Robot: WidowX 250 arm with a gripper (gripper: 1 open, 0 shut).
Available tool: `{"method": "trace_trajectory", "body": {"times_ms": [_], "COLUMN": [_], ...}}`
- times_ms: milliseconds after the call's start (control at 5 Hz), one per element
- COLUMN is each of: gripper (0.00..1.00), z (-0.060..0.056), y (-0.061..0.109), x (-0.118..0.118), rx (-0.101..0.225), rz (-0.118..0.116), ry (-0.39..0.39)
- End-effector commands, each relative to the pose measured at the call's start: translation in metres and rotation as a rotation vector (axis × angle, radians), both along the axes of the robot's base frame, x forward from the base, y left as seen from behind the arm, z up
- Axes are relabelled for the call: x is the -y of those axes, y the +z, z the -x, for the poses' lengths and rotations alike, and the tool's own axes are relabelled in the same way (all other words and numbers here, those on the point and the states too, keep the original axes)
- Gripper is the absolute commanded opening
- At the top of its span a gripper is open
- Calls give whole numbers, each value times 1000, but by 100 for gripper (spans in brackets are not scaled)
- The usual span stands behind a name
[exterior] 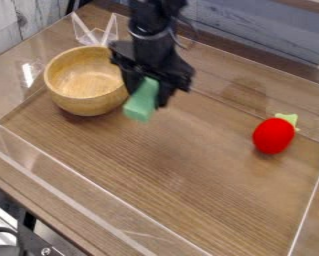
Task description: Put the green block in the brown bowl
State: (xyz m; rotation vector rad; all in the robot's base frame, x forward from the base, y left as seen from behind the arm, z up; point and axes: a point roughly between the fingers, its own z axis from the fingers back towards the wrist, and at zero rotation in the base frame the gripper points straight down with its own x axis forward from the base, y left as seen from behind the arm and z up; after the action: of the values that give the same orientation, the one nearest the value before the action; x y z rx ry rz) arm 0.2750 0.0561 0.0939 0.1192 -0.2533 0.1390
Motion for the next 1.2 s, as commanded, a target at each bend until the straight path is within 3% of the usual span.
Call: {"method": "trace_trajectory", "body": {"times_ms": [0, 400, 600, 800, 1000], "gripper": [0, 0, 0, 0, 0], "z": [-10, -26, -23, -16, -16], "y": [8, 21, 25, 16, 7], "x": [-33, -65, -81, -89, -95], "rx": [58, 64, 60, 39, 21], "rz": [-21, -38, -41, -49, -54], "ry": [-8, 72, 101, 162, 151]}}
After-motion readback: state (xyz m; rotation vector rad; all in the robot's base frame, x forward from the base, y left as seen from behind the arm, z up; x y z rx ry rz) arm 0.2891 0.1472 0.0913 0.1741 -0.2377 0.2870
